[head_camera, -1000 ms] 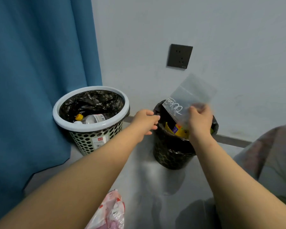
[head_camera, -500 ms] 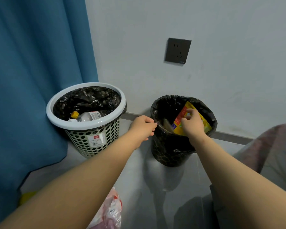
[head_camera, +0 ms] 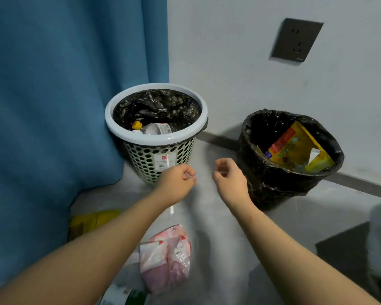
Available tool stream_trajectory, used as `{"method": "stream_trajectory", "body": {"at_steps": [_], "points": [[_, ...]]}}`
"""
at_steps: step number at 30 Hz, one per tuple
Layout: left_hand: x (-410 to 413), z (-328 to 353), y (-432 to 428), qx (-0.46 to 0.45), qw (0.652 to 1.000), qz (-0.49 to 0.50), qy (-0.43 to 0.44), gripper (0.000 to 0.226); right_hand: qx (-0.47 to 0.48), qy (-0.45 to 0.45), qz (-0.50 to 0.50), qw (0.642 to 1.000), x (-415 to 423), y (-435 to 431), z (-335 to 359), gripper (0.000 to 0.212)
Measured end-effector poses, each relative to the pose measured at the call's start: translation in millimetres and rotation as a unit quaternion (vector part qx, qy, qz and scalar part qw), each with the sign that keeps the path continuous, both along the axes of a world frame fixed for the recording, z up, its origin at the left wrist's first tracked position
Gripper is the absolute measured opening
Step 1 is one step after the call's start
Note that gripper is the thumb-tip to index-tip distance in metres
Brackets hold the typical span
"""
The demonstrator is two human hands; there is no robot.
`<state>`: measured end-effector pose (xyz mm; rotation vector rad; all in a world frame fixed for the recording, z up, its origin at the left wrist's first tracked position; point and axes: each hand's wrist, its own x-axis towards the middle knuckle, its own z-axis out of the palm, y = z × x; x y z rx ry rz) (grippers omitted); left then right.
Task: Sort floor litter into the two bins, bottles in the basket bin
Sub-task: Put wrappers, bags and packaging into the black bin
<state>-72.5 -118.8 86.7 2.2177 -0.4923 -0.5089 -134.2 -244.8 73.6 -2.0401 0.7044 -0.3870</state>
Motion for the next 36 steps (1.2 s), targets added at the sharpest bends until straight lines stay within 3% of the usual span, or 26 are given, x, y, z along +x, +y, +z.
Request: {"method": "stream_trajectory", "body": {"at_steps": [6, 12, 17, 22, 25, 29, 33, 36], "points": [[-7, -62, 78, 0.137, 0.99, 0.001, -0.038, 0.016, -0.022, 0.115, 0.157, 0.981, 10, 55, -47, 0.022], [-7, -108, 126, 0.154, 0.986, 0.049, -0.032, 0.021, -0.08, 0.223, 0.298, 0.925, 24, 99, -84, 0.029], [-9, -134, 152, 0.172, 0.983, 0.05, -0.036, 0.021, -0.09, 0.287, 0.338, 0.892, 25, 124, -112, 0.034], [-21, -153, 167, 0.181, 0.983, 0.021, -0.026, 0.025, -0.199, 0.322, 0.362, 0.852, 5, 132, -126, 0.045], [-34, -160, 166, 0.185, 0.983, -0.014, 0.002, 0.034, -0.233, 0.36, 0.393, 0.813, -16, 120, -133, 0.057], [-45, -161, 156, 0.19, 0.981, -0.048, 0.01, 0.047, -0.255, 0.388, 0.387, 0.797, -32, 107, -136, 0.068], [-47, -167, 147, 0.286, 0.939, -0.181, 0.065, 0.08, -0.237, 0.416, 0.394, 0.785, -33, 104, -148, 0.089], [-48, -173, 143, 0.327, 0.922, -0.193, 0.068, 0.092, -0.261, 0.405, 0.394, 0.783, -35, 102, -163, 0.101]]}}
